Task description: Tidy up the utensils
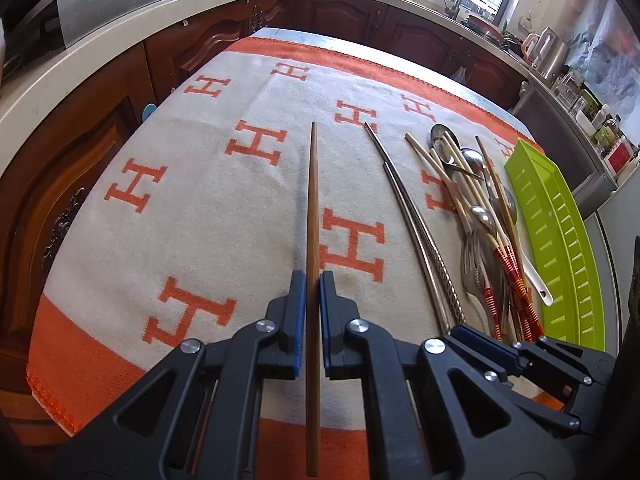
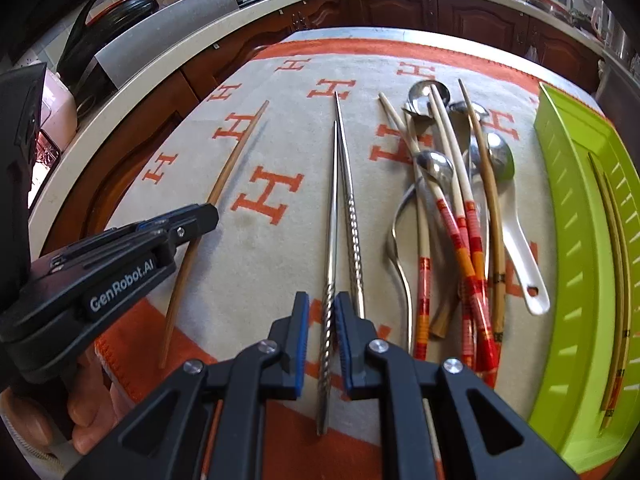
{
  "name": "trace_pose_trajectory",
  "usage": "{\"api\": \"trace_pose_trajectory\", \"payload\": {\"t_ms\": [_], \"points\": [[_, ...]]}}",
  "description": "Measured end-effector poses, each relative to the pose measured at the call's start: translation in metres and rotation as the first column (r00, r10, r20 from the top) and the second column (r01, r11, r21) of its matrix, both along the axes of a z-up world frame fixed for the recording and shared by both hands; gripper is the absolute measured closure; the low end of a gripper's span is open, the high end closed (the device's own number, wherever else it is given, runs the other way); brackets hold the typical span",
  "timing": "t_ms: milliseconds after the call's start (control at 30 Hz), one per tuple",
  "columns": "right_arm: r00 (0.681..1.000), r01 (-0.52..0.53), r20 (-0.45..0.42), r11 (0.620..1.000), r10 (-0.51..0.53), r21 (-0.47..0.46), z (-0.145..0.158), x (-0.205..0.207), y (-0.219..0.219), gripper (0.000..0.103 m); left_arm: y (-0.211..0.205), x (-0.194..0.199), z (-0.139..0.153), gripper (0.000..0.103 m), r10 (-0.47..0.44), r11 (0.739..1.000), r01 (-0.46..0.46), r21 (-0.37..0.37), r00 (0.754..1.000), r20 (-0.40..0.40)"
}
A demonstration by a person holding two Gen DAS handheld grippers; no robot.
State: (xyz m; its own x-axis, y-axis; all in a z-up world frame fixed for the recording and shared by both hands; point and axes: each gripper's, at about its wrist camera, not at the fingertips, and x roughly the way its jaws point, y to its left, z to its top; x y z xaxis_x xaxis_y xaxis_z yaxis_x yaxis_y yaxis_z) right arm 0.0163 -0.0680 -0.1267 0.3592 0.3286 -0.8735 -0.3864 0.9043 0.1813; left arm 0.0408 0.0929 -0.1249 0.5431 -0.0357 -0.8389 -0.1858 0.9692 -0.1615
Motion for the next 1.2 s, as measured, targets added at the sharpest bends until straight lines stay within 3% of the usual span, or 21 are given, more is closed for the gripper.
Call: {"api": "trace_pose_trajectory", "payload": {"t_ms": [200, 333, 533, 833, 1033, 1200], "points": [[0.993, -0.037, 0.112, 0.995, 0.047, -0.094, -0.002, 0.001, 0.024, 0.09, 0.001, -0.001, 0.001, 0.098, 0.0, 1.0, 0.0, 0.0, 1.0, 0.006], [0.983, -0.054, 0.166, 0.988, 0.078, -0.146, -0.002, -0.005, 0.034, 0.098, 0.002, -0.002, 0.003, 0.098, 0.002, 1.0, -0.002, 0.005, 1.0, 0.012], [0.992, -0.033, 0.124, 0.999, 0.036, -0.027, 0.005, -0.003, 0.022, 0.098, -0.001, -0.004, 0.011, 0.098, -0.004, 1.0, 0.004, 0.019, 1.0, 0.029], [0.986, 0.067, 0.142, 0.985, -0.09, 0.16, 0.049, -0.004, -0.03, 0.098, -0.032, 0.004, 0.043, 0.098, -0.073, 0.997, 0.071, 0.03, 0.994, 0.075], [0.96, 0.154, 0.192, 0.96, -0.201, 0.236, 0.085, -0.007, -0.08, 0.098, -0.085, 0.014, 0.072, 0.098, -0.189, 0.982, 0.185, 0.046, 0.975, 0.117], [0.917, 0.261, 0.242, 0.935, -0.318, 0.242, 0.102, -0.005, -0.13, 0.1, -0.138, 0.028, 0.089, 0.098, -0.282, 0.959, 0.282, 0.024, 0.951, 0.128]]}}
